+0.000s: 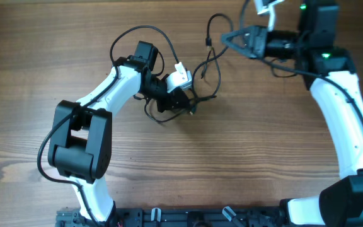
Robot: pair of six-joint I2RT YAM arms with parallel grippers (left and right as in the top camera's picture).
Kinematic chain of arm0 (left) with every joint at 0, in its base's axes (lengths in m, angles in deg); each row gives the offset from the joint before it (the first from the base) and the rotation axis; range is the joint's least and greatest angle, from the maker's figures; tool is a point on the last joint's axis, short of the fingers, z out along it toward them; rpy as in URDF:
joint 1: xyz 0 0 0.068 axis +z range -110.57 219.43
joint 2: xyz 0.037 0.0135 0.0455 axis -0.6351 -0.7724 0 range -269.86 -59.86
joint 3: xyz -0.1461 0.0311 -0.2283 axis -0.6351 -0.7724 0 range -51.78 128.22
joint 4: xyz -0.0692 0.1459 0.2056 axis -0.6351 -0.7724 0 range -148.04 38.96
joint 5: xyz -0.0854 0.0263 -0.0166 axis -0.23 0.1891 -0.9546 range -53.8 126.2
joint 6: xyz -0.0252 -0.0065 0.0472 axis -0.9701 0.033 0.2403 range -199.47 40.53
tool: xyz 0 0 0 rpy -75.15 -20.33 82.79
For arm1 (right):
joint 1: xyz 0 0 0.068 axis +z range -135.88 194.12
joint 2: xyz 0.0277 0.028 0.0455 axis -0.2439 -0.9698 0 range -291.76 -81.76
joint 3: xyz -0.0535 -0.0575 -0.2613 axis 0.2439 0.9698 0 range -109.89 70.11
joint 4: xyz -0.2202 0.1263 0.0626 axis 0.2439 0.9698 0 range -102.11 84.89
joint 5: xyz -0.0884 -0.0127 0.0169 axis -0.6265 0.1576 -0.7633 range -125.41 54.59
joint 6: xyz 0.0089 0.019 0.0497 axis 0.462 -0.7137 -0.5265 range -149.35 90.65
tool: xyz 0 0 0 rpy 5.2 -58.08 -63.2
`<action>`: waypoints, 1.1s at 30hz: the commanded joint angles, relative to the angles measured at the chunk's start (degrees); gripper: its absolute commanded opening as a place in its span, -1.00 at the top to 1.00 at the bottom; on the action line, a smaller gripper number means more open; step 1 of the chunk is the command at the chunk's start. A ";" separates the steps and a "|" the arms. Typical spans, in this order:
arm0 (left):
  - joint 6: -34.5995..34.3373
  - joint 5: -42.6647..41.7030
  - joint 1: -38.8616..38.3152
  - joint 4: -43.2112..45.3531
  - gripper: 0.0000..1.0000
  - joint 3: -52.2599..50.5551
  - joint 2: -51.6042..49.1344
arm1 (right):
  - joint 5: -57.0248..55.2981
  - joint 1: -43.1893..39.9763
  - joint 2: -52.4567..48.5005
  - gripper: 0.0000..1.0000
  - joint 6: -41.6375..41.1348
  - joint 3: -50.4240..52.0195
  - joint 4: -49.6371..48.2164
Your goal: Untangle cables
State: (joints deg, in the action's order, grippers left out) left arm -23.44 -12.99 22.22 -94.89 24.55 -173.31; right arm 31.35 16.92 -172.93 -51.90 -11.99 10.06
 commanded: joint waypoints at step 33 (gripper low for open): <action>-65.92 28.70 15.56 5.60 0.92 9.11 8.11 | 25.70 -25.07 1.55 0.91 -96.10 -2.71 -101.98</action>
State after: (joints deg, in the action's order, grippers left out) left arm -88.86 15.19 37.58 -89.27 33.36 -165.33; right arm 53.73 -9.92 -170.79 -147.61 -13.98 -91.92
